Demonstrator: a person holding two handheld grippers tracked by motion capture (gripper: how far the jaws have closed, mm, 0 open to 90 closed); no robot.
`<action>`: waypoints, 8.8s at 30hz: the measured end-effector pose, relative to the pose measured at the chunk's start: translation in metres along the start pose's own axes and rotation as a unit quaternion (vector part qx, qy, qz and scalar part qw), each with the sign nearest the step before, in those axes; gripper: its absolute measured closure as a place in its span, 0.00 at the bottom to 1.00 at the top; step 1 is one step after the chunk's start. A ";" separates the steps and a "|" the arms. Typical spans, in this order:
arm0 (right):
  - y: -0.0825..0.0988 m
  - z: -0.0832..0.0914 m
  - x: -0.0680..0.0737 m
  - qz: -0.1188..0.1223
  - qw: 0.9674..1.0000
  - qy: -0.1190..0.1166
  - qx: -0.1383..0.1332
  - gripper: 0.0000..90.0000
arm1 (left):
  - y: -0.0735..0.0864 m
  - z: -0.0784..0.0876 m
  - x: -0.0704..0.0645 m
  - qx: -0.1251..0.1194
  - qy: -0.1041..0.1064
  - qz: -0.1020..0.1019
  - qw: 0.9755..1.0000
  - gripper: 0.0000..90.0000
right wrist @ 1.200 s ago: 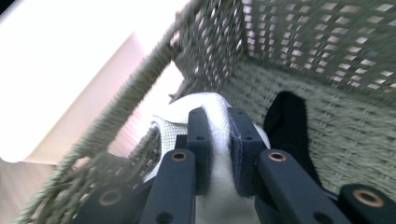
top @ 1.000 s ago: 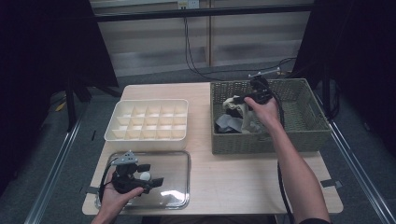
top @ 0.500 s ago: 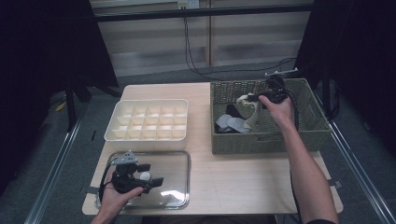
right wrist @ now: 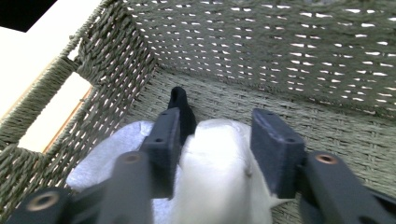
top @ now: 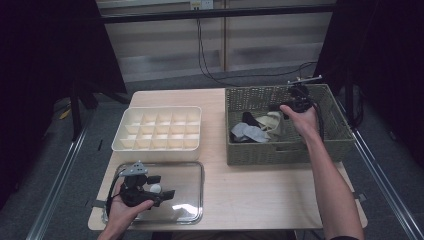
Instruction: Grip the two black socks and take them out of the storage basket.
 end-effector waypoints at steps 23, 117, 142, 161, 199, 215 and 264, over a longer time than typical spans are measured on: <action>0.014 -0.045 0.077 0.103 0.988 -0.071 0.094 0.55 | 0.000 0.000 -0.001 0.002 0.005 -0.003 1.000 0.15; -0.015 -0.039 0.051 0.053 0.997 -0.049 0.041 0.73 | 0.001 -0.004 -0.001 0.007 0.008 0.000 1.000 0.14; 0.010 -0.092 0.053 0.076 0.983 -0.006 0.165 0.81 | 0.002 -0.001 -0.002 0.007 0.009 -0.004 1.000 0.14; -0.006 -0.068 0.059 0.040 0.993 -0.070 0.080 0.97 | 0.001 -0.001 0.001 0.007 0.007 -0.003 1.000 0.14; -0.027 -0.007 0.070 0.011 0.989 -0.138 -0.047 0.97 | 0.001 0.005 0.000 -0.001 -0.002 -0.011 1.000 0.14; -0.038 0.023 0.064 -0.001 0.986 -0.146 -0.087 0.97 | 0.001 0.003 0.000 0.001 -0.001 -0.012 1.000 0.15; -0.063 0.121 0.079 0.007 0.966 -0.181 -0.184 0.97 | -0.006 0.001 -0.004 -0.012 0.004 -0.031 0.999 0.16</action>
Point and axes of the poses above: each handheld gripper's, and its own axes: z roughly backward along the jaws, y roughly out of its underside, x roughly to its left, the point moved 6 cm from there along -z, roughly forward along the jaws, and after that the axes turned 10 degrees about y, right-handed, at the moved point
